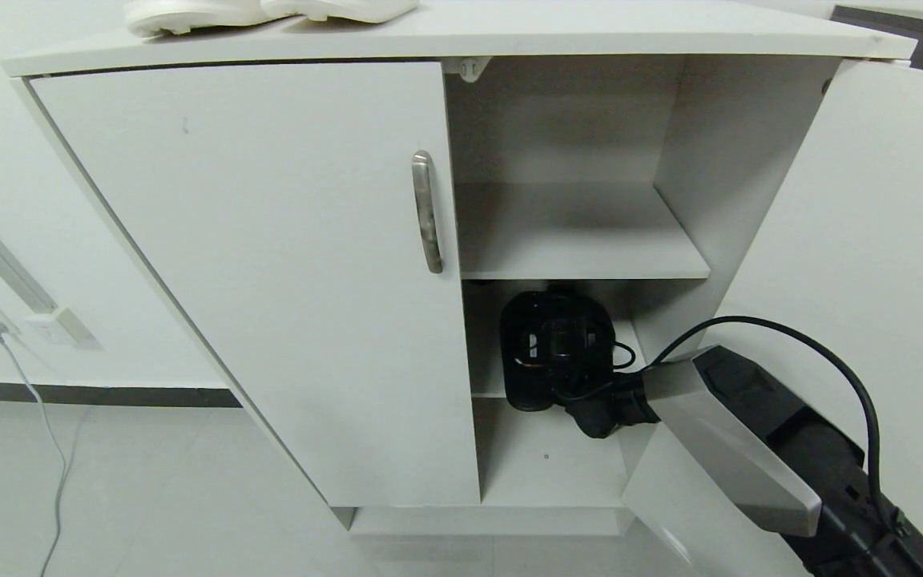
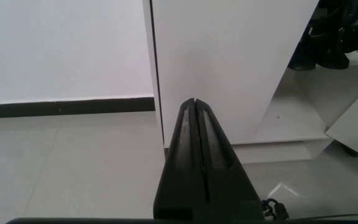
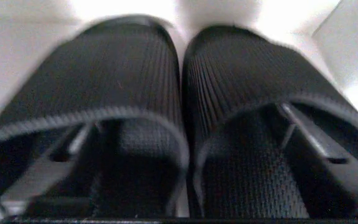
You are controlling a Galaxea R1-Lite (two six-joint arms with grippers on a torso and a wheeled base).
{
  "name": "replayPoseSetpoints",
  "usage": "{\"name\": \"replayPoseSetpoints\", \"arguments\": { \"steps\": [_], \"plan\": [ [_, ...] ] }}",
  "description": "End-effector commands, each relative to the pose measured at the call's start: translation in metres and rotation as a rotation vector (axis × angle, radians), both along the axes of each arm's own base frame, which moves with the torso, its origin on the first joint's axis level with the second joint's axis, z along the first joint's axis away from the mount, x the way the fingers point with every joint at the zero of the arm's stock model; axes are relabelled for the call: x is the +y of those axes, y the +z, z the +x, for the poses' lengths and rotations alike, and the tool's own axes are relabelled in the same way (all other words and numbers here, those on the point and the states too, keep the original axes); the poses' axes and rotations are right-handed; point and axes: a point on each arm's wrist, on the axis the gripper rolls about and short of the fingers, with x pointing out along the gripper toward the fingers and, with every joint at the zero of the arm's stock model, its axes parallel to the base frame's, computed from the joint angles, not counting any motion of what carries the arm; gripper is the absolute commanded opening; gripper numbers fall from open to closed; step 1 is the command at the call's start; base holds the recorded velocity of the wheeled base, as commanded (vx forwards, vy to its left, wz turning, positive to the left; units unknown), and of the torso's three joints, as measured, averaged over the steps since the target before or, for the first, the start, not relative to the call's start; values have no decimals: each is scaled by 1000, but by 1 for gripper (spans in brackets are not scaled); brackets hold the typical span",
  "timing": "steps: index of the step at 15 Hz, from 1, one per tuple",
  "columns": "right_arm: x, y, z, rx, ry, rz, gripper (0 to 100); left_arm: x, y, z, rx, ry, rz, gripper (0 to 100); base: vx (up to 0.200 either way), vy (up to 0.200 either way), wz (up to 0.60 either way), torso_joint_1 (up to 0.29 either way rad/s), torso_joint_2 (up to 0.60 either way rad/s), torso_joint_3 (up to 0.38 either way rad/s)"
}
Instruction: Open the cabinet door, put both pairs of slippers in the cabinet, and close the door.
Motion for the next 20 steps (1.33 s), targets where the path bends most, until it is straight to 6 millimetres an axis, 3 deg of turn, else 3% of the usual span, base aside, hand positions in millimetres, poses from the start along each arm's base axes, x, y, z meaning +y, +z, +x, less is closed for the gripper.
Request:
{"name": "replayPoseSetpoints", "arguments": {
  "steps": [1,4,6,10,12,13,14,15,17,20],
  "plan": [
    [-2,8,-5,3,2,0,100,0,0,0,2,0,0,0,0,0,0,0,0,0],
    [-5,23,-25,-5,18,6,100,0,0,0,2,0,1,0,0,0,0,0,0,0],
    [-8,34,-51,-13,43,12,100,0,0,0,2,0,0,0,0,0,0,0,0,0],
    [-17,48,-112,-20,103,17,100,0,0,0,2,0,1,0,0,0,0,0,0,0],
    [-26,55,-157,-17,153,16,100,0,0,0,2,0,0,0,0,0,0,0,0,0],
    [-27,55,-165,-15,165,15,100,0,0,0,2,0,0,0,0,0,0,0,0,0],
    [-32,49,-197,-10,213,13,100,0,0,0,2,0,0,0,0,0,0,0,0,0],
    [-34,46,-209,-16,233,18,100,0,0,0,2,0,0,0,0,0,0,0,0,0],
    [-37,40,-221,-27,253,22,100,0,0,0,2,0,0,0,0,0,0,0,0,0],
    [-39,39,-220,-26,247,21,100,0,0,0,2,2,0,0,0,0,0,0,0,0]
  ]
}}
